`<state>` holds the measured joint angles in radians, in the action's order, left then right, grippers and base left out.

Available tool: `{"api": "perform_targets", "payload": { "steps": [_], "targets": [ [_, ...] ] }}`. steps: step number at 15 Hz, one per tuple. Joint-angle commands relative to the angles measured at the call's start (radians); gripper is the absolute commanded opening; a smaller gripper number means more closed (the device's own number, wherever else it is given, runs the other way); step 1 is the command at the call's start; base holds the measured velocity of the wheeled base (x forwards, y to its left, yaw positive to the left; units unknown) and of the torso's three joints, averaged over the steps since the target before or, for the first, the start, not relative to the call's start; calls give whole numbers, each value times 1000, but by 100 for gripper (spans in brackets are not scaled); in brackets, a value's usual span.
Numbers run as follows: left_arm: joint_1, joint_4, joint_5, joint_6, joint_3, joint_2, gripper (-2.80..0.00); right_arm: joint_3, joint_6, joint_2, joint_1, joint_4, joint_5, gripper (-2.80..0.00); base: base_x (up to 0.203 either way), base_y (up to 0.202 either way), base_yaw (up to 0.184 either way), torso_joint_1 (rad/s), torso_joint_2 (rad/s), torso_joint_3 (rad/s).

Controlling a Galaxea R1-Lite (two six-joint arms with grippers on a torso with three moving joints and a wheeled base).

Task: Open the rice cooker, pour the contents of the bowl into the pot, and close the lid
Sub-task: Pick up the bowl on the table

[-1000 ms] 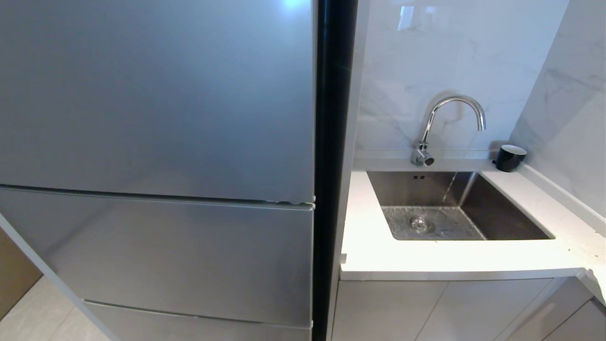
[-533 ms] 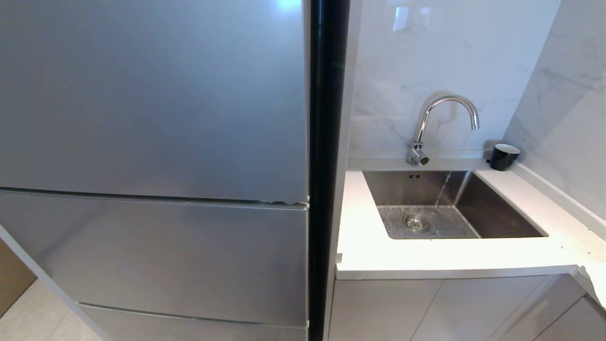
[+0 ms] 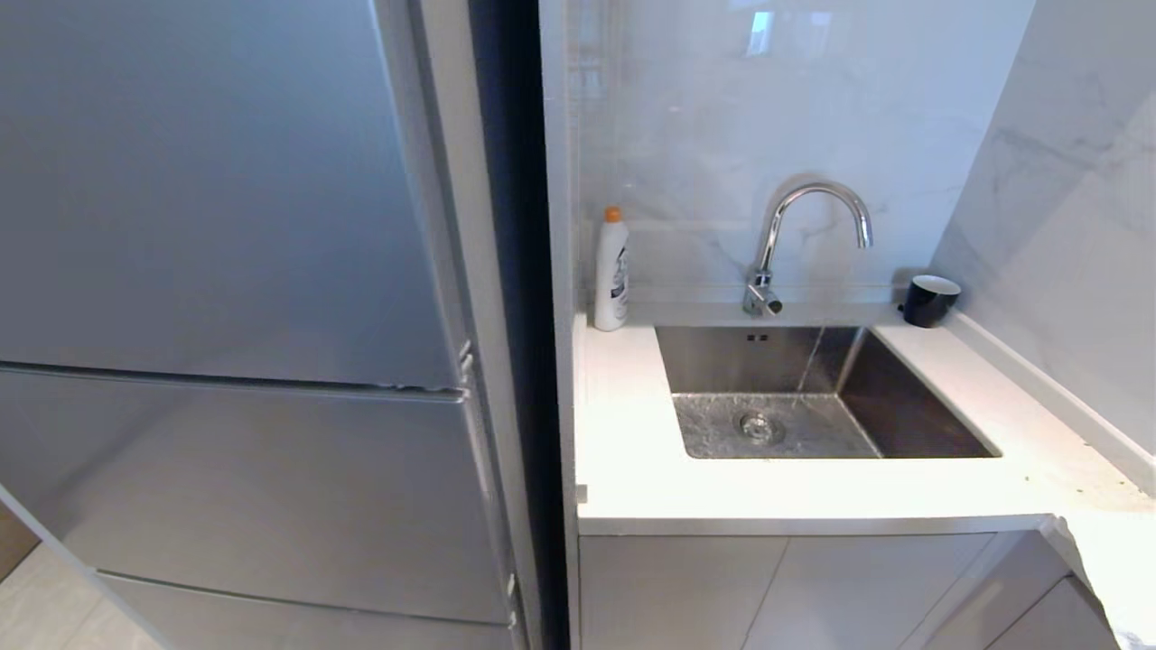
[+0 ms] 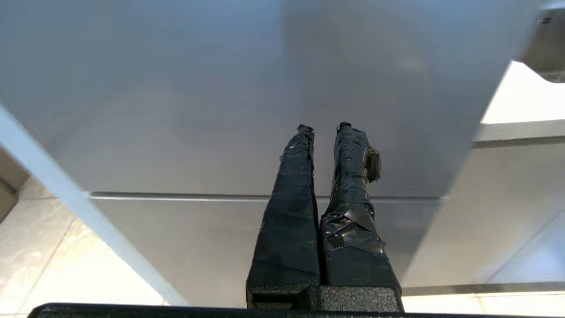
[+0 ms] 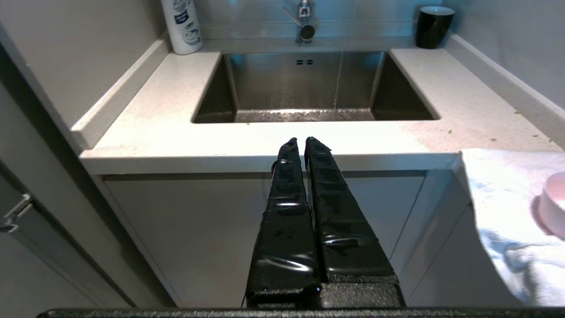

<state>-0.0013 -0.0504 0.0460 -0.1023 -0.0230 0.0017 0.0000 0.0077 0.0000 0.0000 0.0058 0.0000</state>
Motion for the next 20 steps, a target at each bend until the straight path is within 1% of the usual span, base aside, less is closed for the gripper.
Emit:
{"api": "perform_targets", "payload": {
  "steps": [1,6,8,13,20],
  "targets": [
    [0,0,-1,1,0,0,-280,0,0,1,0,0,0,-280,0,-198,5,4,1,2],
    [0,0,-3,15,0,1,-280,0,0,0,0,0,0,-280,0,-195,1,1,2,3],
    [0,0,-3,18,0,1,-280,0,0,2,0,0,0,-280,0,-129,1,5,2,2],
    [0,-6,-3,19,-2,1,-280,0,0,0,0,0,0,-280,0,0,0,0,0,0],
    [0,-4,-3,18,-1,0,-280,0,0,0,0,0,0,-280,184,0,3,3,2,4]
  ]
}}
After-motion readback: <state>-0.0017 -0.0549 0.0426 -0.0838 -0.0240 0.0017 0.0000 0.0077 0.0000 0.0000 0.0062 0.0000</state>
